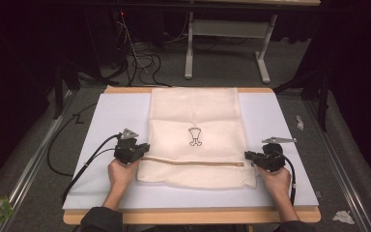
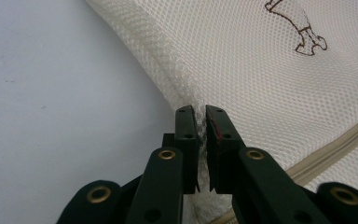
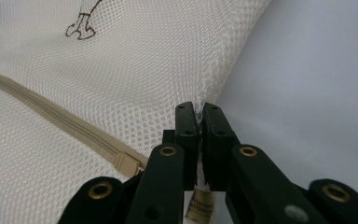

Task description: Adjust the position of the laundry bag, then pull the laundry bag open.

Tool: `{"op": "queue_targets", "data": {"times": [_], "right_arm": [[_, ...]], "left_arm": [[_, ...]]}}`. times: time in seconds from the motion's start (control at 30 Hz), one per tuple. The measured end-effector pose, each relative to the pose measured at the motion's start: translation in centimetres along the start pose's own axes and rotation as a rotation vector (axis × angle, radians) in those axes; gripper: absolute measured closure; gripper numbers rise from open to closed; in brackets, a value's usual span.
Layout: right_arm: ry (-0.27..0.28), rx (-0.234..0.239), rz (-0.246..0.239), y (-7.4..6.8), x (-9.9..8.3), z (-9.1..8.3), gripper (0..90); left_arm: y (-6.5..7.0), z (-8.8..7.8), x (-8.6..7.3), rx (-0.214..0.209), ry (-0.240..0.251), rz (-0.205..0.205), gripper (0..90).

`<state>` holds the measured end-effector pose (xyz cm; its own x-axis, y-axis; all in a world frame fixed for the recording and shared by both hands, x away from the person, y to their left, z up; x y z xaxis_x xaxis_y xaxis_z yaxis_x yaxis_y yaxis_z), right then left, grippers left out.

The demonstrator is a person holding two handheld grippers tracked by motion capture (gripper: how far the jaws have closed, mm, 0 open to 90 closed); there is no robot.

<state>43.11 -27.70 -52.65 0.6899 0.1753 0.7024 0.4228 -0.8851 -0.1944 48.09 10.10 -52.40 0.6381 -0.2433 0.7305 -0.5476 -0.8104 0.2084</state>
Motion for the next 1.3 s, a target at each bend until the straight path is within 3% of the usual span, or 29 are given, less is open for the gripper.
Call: {"op": "queue_targets", "data": {"times": [0.33,0.43,0.47,0.67,0.73,0.77,0.83,0.93,1.0,1.1,1.17,1.2,1.23,1.3], "right_arm": [[-0.007,-0.013,-0.013,-0.2,-0.4,0.1,83.9],[0.005,-0.024,-0.021,-0.2,-0.3,-0.1,77.7],[0.017,-0.024,-0.019,-0.2,-0.3,-0.3,71.6],[0.064,-0.030,0.015,0.3,-0.1,-0.8,58.5],[0.069,-0.028,0.024,0.3,-0.1,-1.0,53.9],[0.080,-0.029,0.002,0.3,-0.1,-1.1,52.0],[0.091,-0.036,-0.026,0.1,-0.1,-1.3,47.3],[0.099,-0.018,0.001,-0.2,-0.1,-1.4,45.4],[0.094,-0.022,0.003,-0.1,-0.2,-1.2,44.6],[0.068,-0.021,0.006,-0.1,-0.3,-0.8,41.9],[0.073,-0.015,0.022,-0.2,-0.3,-0.6,40.7],[0.072,-0.009,0.024,-0.2,-0.3,-0.5,40.1],[0.062,-0.010,0.034,-0.2,-0.4,-0.4,39.7],[0.047,-0.009,0.040,-0.2,-0.6,0.0,39.5]], "left_arm": [[-0.1,0.2,-0.6,0.020,-0.008,0.025,83.8],[-0.2,-0.1,-0.4,0.019,0.005,0.021,81.6],[-0.3,-0.1,-0.3,0.023,0.011,0.017,81.1],[-0.3,-0.2,-0.5,0.051,0.018,0.038,73.9],[-0.2,-0.5,-0.4,0.059,0.039,0.052,68.7],[-0.1,-0.7,-0.4,0.064,0.051,0.060,63.9],[0.3,-1.1,-0.5,0.070,0.073,0.086,60.8],[1.0,-1.6,-0.6,0.065,0.101,0.116,58.9],[1.7,-1.9,-0.7,0.048,0.119,0.125,57.6],[3.5,-1.9,-0.8,-0.011,0.149,0.115,56.6],[4.3,-1.5,-1.0,0.002,0.136,0.162,55.8],[4.3,-1.5,-1.0,0.002,0.136,0.162,55.7],[5.6,-1.1,-1.0,-0.019,0.127,0.199,55.4],[6.2,-0.8,-1.0,-0.032,0.121,0.203,54.7]]}}
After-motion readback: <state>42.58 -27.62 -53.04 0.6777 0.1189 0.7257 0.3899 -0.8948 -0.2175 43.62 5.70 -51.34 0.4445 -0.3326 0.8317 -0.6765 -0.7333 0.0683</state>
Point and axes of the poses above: each handheld gripper's, and its own axes: z roughly forward along the jaws, x roughly out of its top, y roughly to its right, the point moved 10 cm from there along z, roughly forward along the jaws, and after that the axes turned 3 degrees about -z, right-handed, at the moved point
